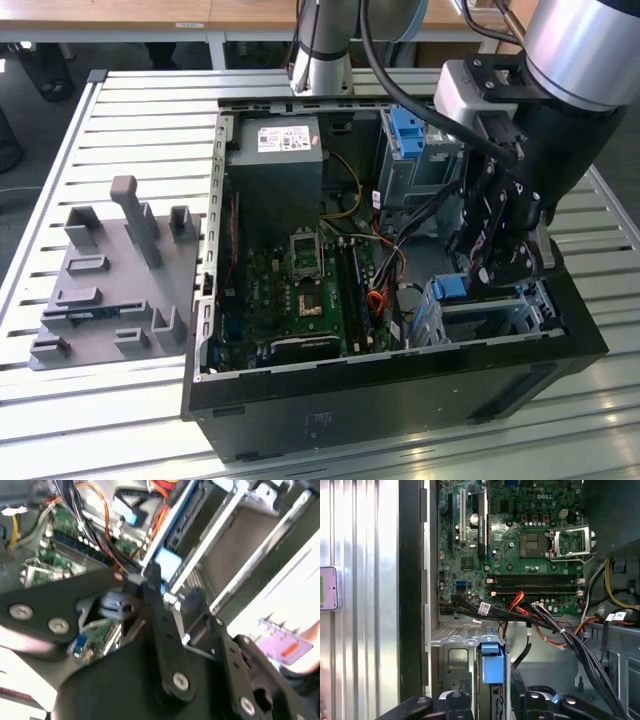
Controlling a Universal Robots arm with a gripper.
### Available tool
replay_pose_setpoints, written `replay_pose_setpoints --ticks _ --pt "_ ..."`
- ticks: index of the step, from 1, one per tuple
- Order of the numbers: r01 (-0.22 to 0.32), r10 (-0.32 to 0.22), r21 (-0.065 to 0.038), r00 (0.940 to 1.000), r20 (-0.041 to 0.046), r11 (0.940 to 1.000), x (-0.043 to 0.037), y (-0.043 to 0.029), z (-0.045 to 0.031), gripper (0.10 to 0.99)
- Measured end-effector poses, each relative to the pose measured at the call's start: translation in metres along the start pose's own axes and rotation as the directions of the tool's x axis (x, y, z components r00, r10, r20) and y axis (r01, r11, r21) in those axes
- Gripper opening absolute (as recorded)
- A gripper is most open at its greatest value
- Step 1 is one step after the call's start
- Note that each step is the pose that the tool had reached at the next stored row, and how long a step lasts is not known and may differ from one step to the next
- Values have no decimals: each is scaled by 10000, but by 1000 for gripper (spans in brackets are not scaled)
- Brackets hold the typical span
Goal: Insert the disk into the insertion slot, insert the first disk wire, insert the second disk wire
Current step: 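Insert the disk into the insertion slot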
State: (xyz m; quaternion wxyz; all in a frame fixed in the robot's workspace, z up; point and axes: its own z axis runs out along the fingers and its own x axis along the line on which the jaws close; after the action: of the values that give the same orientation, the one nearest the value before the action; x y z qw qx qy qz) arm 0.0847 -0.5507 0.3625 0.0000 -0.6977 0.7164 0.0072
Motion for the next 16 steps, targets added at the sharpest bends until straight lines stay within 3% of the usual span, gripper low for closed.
replay_pose_setpoints --ticks 4,9,16 --pt "0 0 0 10000 0 10000 2 0 35 361" --pt "9 -9 0 10000 -2 10000 3 -1 69 125" --pt "14 -14 0 10000 0 10000 3 -1 90 106"
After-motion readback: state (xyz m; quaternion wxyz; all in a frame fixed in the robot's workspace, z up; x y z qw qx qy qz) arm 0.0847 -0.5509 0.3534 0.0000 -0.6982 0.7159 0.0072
